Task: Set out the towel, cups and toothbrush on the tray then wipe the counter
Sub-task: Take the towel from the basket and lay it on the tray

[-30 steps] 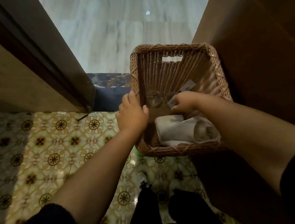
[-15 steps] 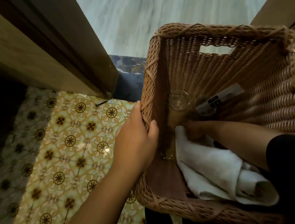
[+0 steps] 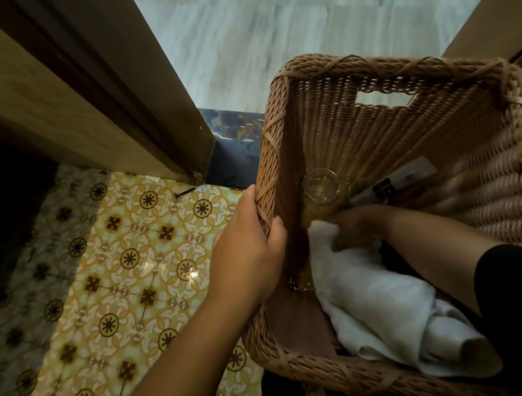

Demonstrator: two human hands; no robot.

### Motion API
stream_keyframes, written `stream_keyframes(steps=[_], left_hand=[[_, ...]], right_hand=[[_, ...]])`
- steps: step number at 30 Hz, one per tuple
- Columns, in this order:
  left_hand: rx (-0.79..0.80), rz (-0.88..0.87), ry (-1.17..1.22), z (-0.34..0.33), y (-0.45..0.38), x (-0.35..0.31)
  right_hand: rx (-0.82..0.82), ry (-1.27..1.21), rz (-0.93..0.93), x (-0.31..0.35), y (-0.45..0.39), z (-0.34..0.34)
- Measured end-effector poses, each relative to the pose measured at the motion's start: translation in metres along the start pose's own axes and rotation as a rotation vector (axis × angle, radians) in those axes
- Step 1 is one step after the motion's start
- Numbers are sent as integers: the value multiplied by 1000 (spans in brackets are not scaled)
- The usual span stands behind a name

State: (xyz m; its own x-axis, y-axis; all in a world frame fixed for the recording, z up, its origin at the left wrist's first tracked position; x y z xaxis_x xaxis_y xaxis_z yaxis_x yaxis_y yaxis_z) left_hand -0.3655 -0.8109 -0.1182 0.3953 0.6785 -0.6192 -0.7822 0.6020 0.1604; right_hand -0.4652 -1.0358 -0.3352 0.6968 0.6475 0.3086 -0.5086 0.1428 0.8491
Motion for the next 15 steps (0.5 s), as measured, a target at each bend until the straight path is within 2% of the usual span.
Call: stream_keyframes(steps=[4, 9, 15], left_hand=[[12, -3, -6, 4, 1, -3], [32, 10, -38, 10, 4, -11], [98, 30, -13, 15, 4, -12]], right_hand=[[-121, 115, 80, 26, 47, 26], [-477, 102, 74, 53, 156, 86], [-865, 221, 118, 97, 323, 146]])
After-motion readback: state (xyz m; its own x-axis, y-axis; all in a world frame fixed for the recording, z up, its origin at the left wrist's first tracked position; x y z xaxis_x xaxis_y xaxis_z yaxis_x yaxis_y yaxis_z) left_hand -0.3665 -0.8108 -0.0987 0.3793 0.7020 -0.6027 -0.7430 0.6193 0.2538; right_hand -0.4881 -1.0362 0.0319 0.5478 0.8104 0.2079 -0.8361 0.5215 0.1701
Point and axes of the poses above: each hand's wrist, its own y-axis away from the middle knuckle, its own z-axis out of the back of the hand, x = y × z, the point moved 2 cm from there along -y, towards the middle knuckle, and after that the axes turned 6 degrees about -x, right-handed, at the moved point
